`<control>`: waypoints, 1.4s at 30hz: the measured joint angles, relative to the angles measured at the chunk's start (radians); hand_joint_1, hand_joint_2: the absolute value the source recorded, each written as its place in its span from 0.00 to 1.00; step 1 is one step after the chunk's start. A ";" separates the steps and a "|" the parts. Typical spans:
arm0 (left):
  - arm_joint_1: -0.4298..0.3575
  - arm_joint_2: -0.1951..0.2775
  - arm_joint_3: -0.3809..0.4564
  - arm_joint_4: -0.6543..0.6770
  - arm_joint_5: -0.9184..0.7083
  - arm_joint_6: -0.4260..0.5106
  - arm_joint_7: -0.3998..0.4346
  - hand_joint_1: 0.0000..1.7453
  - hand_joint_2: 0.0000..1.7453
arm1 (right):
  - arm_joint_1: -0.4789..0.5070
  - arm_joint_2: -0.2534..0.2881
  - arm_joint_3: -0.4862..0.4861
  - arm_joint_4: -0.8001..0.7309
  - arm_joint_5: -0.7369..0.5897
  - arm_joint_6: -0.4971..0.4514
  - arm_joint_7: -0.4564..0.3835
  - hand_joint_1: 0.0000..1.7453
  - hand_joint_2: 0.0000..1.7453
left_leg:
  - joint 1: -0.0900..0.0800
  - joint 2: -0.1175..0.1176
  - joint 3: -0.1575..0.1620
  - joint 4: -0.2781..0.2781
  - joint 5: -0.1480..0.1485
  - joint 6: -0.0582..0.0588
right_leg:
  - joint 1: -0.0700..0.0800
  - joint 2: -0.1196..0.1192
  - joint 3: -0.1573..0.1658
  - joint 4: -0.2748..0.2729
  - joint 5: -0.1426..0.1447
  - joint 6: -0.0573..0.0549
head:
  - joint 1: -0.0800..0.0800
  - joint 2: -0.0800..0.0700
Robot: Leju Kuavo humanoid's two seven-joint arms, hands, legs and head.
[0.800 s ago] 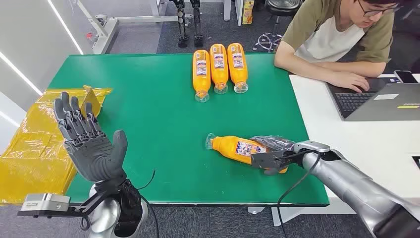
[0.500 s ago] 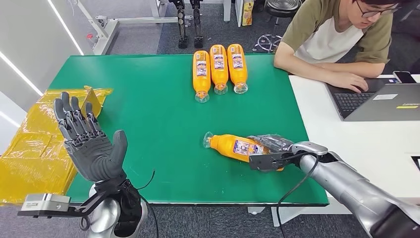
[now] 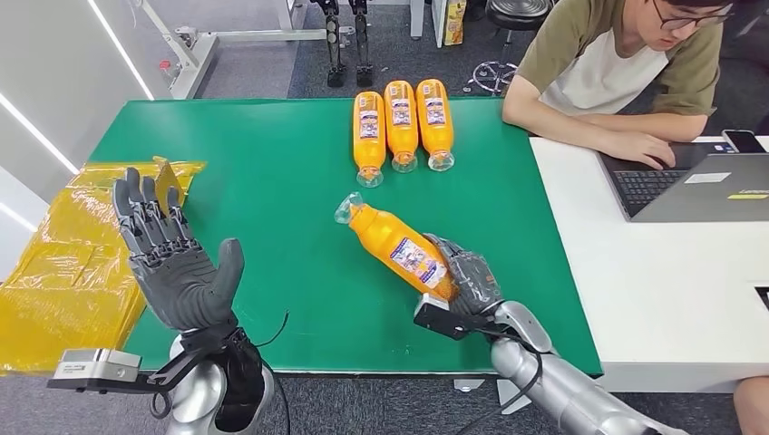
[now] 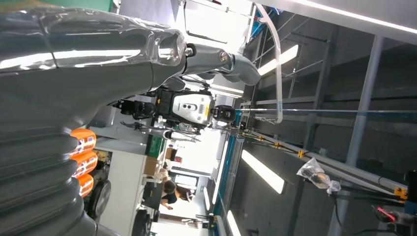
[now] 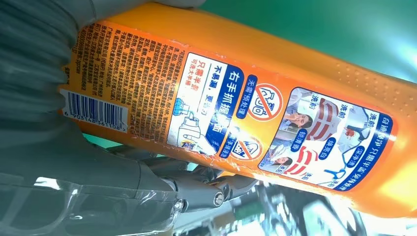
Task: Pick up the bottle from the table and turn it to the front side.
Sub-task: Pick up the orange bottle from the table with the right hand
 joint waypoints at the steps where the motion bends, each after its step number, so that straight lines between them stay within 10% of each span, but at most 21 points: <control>1: -0.002 -0.004 0.000 0.012 -0.002 -0.009 0.000 0.00 1.00 | 0.017 0.017 -0.026 -0.015 -0.002 -0.027 -0.021 1.00 1.00 | 0.000 -0.001 0.000 0.000 0.000 0.000 | 0.000 -0.001 0.000 0.000 -0.001 0.000 | 0.000 0.000; 8: -0.066 -0.033 -0.001 0.231 -0.055 -0.101 0.016 0.00 1.00 | 0.137 0.131 -0.190 -0.164 0.008 -0.187 -0.172 1.00 1.00 | 0.000 0.002 0.000 0.000 -0.002 -0.002 | 0.000 0.002 -0.001 0.000 -0.002 0.001 | 0.000 0.000; 20: -0.116 -0.047 -0.006 0.440 -0.077 -0.201 0.041 0.00 1.00 | 0.162 0.246 -0.202 -0.191 0.019 -0.082 -0.161 1.00 1.00 | 0.000 0.002 -0.001 0.000 -0.003 -0.002 | 0.000 0.003 -0.002 0.000 -0.003 0.001 | 0.000 0.000; 31: -0.124 -0.051 -0.011 0.487 -0.090 -0.235 0.054 0.00 1.00 | 0.187 0.242 -0.163 -0.163 0.163 0.178 0.006 1.00 1.00 | -0.001 0.002 -0.002 0.000 -0.003 -0.002 | 0.000 0.004 -0.004 0.000 -0.003 0.001 | 0.000 0.000; 42: -0.132 -0.052 -0.011 0.492 -0.094 -0.259 0.056 0.00 1.00 | 0.256 0.209 -0.170 -0.205 0.273 0.228 0.030 1.00 1.00 | -0.001 0.003 -0.003 0.000 -0.003 -0.002 | 0.000 0.004 -0.005 0.000 -0.003 0.001 | 0.000 0.000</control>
